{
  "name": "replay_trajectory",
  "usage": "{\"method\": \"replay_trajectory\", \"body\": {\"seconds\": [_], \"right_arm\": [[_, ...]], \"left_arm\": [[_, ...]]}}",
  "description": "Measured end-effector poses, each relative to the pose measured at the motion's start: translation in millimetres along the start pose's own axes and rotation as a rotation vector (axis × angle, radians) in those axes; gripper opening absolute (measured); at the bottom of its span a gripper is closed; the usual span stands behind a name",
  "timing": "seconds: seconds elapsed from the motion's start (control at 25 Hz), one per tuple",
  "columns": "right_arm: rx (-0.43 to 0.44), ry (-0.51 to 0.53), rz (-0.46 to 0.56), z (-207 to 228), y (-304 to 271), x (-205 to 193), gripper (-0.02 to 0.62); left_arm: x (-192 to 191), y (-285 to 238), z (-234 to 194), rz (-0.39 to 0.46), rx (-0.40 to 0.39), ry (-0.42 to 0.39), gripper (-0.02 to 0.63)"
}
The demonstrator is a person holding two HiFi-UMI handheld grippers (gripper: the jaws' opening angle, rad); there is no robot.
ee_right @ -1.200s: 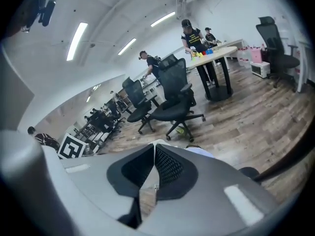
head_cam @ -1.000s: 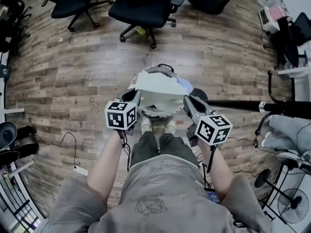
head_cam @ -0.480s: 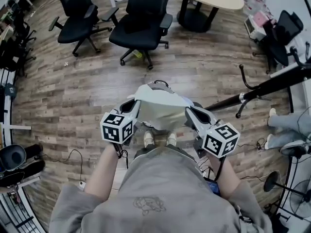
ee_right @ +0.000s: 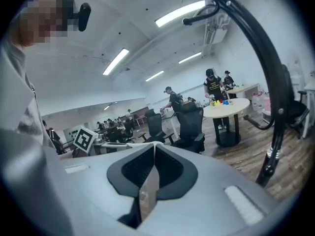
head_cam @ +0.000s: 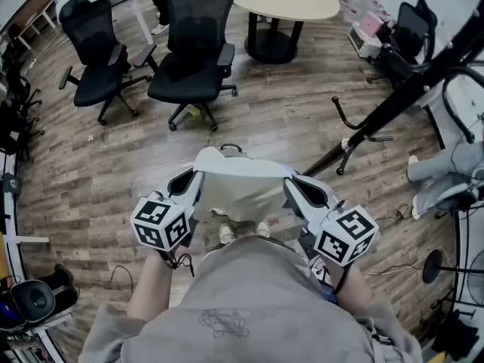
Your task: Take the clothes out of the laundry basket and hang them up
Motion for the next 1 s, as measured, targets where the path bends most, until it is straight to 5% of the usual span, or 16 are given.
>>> {"method": "replay_trajectory", "body": {"seconds": [0.32, 0.64, 1.0], "right_arm": [[-0.054, 0.055, 0.303, -5, 67, 82, 0.034], [-0.290, 0.222, 0.582, 10, 142, 144, 0.034], [-0.559, 0.184, 0.761, 59, 215, 155, 0.035]], "left_arm": [[97, -32, 22, 0.206, -0.145, -0.117, 0.017], [197, -97, 72, 0.372, -0.309, -0.250, 0.018], [240, -183, 142, 0.368, -0.536, -0.290, 0.020]]}}
Point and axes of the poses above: the fingertips, and each gripper's own axes: y backward along the fingers, z to its right, x out of its top, the point moved 8 cm from there along y, backward along the fingers, and after that the axes turned 15 degrees about -y, right-handed, at the moved point
